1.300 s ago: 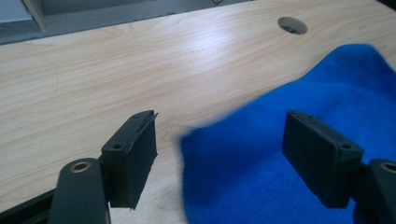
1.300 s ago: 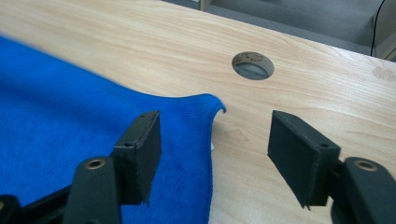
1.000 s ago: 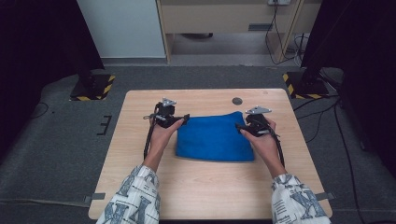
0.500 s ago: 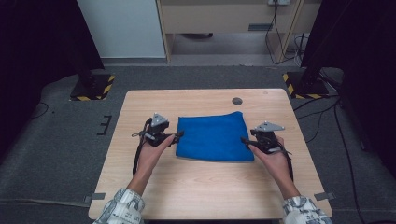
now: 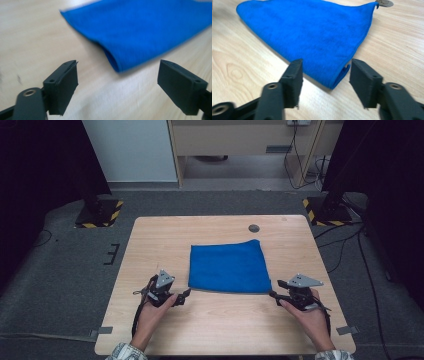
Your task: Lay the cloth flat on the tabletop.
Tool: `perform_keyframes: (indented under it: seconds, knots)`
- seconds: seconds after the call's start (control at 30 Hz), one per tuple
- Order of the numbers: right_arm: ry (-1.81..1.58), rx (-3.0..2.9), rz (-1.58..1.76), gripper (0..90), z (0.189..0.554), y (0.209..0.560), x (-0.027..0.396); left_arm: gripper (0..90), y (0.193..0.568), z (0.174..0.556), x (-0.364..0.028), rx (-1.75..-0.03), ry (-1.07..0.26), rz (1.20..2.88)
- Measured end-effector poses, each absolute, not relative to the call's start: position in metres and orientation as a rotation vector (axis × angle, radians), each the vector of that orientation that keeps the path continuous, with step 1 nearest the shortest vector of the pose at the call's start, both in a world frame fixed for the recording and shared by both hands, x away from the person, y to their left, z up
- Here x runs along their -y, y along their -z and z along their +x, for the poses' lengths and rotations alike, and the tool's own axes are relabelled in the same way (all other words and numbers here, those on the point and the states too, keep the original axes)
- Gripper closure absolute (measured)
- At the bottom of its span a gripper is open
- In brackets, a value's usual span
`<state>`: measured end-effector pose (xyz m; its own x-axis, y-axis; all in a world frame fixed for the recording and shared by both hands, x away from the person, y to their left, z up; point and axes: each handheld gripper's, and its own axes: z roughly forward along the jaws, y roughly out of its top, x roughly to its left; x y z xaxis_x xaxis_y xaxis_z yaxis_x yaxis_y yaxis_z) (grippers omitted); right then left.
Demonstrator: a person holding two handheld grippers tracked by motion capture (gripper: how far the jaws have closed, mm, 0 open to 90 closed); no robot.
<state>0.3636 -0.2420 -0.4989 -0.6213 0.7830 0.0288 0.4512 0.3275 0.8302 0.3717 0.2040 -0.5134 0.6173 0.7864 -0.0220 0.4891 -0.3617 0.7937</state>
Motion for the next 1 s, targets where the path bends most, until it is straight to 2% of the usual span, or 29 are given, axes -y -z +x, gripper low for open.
perform_keyframes:
  seconds: [0.07,0.17,0.3,0.5,0.73,1.0]
  knots:
    - [-1.186,-2.242,1.076,51.0,0.361,0.500,0.242,17.9,0.516,0.371,-0.200,-0.975,-0.471,2.072]
    - [-1.174,-2.258,1.069,52.6,0.361,0.503,0.238,23.6,0.515,0.372,-0.196,-0.957,-0.477,2.102]
    - [-1.112,-2.305,1.054,55.0,0.362,0.512,0.230,25.4,0.517,0.375,-0.197,-0.977,-0.450,2.102]
    - [-1.062,-2.330,1.088,51.2,0.366,0.517,0.227,30.9,0.520,0.377,-0.191,-0.944,-0.443,2.139]
    - [-1.042,-2.346,1.127,46.2,0.370,0.520,0.229,33.0,0.525,0.382,-0.182,-0.944,-0.454,2.174]
    - [-1.032,-2.361,1.136,50.7,0.371,0.523,0.230,38.1,0.527,0.385,-0.175,-0.947,-0.459,2.179]
